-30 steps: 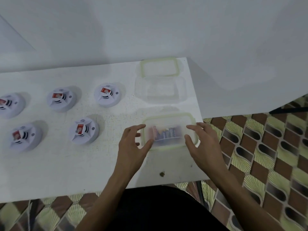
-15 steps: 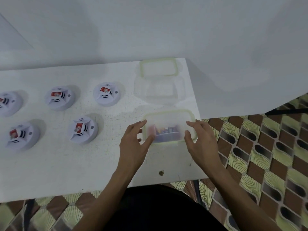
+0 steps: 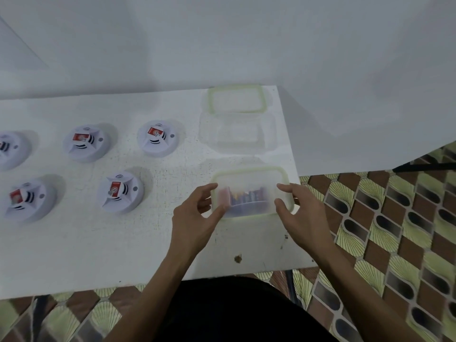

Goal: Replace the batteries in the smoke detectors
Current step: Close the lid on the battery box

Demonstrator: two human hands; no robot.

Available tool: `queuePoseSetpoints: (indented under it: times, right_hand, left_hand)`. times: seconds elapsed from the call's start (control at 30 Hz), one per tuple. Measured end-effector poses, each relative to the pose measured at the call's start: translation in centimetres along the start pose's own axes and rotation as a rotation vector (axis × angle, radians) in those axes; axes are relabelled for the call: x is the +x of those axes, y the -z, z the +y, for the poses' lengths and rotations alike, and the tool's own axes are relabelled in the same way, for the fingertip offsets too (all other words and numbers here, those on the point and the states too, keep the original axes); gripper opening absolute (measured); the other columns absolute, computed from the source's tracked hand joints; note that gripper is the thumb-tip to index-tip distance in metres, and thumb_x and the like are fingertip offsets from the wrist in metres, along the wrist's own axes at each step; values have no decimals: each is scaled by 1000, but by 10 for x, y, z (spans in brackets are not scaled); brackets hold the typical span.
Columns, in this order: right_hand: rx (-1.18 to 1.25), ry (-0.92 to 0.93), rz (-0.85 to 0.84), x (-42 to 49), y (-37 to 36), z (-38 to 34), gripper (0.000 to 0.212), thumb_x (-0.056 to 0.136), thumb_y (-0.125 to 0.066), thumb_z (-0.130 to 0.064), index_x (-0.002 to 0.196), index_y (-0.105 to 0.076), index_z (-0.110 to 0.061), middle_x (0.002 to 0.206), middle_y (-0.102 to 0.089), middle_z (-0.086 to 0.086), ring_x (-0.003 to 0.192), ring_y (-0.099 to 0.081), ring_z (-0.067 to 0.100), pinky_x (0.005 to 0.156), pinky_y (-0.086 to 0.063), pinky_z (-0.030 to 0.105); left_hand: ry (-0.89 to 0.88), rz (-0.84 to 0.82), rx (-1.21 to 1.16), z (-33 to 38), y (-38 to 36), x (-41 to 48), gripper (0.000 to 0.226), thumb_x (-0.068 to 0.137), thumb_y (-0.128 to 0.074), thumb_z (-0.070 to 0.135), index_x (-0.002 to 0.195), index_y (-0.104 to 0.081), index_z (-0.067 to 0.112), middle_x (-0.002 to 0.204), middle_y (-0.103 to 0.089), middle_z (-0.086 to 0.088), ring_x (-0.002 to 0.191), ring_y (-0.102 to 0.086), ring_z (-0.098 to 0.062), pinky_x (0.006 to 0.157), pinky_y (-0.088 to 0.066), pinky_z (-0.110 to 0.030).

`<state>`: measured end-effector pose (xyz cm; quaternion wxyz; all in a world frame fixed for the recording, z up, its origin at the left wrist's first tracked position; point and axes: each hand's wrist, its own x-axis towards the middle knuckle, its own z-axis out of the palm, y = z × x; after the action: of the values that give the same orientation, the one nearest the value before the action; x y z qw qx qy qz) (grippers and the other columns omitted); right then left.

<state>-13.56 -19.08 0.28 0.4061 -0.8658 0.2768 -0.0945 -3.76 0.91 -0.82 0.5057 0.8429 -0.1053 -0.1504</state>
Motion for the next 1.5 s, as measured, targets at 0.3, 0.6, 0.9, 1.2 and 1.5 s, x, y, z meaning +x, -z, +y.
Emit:
queuePoseSetpoints:
  times: [0.3,0.6,0.9,1.2,1.5]
  right_hand:
    - [-220,182,-234,21,22,12,52,88,-66,-38,136,-47,-31,149,-36,-3,133,-34,20,104,-36,35]
    - [-687,555,-709,79,32,-6,117,63,-64,-81,153,1,-42,164,2,-6,150,5,17,121,-8,35]
    - [-704,635,-653,79,11,-5,114,59,-73,-67,148,-12,-30,146,-25,8,135,-24,24,112,-33,36]
    - [-641,616,-719,82,27,-9,109,65,-54,-87,152,-8,-41,162,-6,-2,148,-8,15,117,-22,34]
    - [-164,484,-306,173,34,-60,39,92,-59,-45,124,-62,-24,108,-68,-6,93,-64,7,84,-55,33]
  left_hand:
    - [-213,-188,300,2,11,26,61,74,-69,45,129,-42,39,144,-30,12,125,-36,-7,96,-34,-25]
    - [-432,-590,773,22,9,62,135,48,-64,83,149,3,23,157,-6,4,142,-5,-16,116,-14,-40]
    - [-524,-512,749,10,-6,65,121,48,-69,74,142,-19,16,137,-33,-1,123,-31,-20,109,-29,-39]
    - [-503,-510,652,15,8,64,120,57,-57,85,149,-6,27,153,-18,10,137,-18,-10,115,-19,-36]
    - [-376,-58,221,59,38,161,54,85,-51,61,126,-55,26,116,-60,11,101,-56,2,83,-46,-22]
